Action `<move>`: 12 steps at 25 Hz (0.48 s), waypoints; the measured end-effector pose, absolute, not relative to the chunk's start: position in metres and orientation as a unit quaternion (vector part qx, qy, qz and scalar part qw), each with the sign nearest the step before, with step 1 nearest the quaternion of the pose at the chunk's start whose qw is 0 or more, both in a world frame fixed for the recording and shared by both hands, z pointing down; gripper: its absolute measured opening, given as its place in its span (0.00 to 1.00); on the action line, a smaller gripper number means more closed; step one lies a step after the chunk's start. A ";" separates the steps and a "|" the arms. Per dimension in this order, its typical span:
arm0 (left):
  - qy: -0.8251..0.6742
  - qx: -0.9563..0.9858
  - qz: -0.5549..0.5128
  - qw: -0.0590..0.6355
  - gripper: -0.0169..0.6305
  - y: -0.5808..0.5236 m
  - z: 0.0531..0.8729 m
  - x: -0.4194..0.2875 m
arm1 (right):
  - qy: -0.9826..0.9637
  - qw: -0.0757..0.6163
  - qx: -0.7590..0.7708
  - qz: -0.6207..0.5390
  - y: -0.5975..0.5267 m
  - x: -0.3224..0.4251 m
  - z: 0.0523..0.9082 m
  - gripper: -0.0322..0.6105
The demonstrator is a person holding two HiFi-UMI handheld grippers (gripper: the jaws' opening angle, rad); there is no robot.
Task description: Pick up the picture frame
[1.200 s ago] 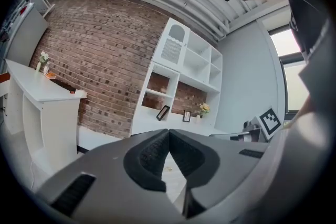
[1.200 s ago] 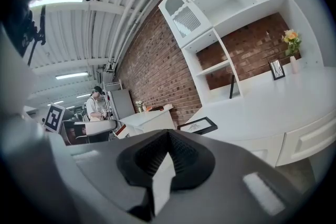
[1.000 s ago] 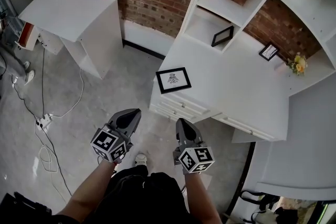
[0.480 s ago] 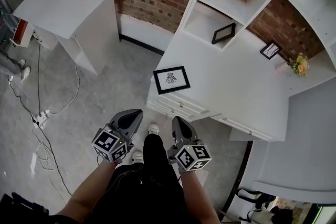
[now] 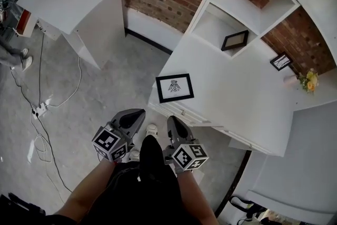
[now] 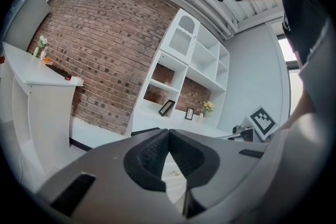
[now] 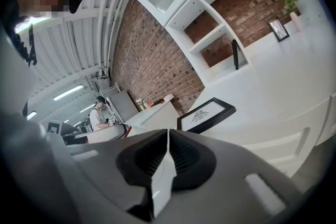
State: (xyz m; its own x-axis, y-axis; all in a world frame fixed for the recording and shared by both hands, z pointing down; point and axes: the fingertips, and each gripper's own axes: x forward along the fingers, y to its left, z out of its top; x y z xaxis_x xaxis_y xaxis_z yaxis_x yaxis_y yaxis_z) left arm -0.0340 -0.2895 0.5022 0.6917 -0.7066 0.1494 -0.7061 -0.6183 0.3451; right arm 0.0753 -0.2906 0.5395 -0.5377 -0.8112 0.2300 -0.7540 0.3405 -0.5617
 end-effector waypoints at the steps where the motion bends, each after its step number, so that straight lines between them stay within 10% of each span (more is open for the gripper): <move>1: -0.394 0.898 0.000 0.194 0.03 -0.292 0.505 -0.034 | 0.817 0.043 -0.477 -0.321 -0.294 0.075 0.542 0.07; 12: -0.410 0.888 0.015 0.208 0.03 -0.324 0.528 -0.042 | 0.804 0.034 -0.463 -0.373 -0.323 0.066 0.568 0.12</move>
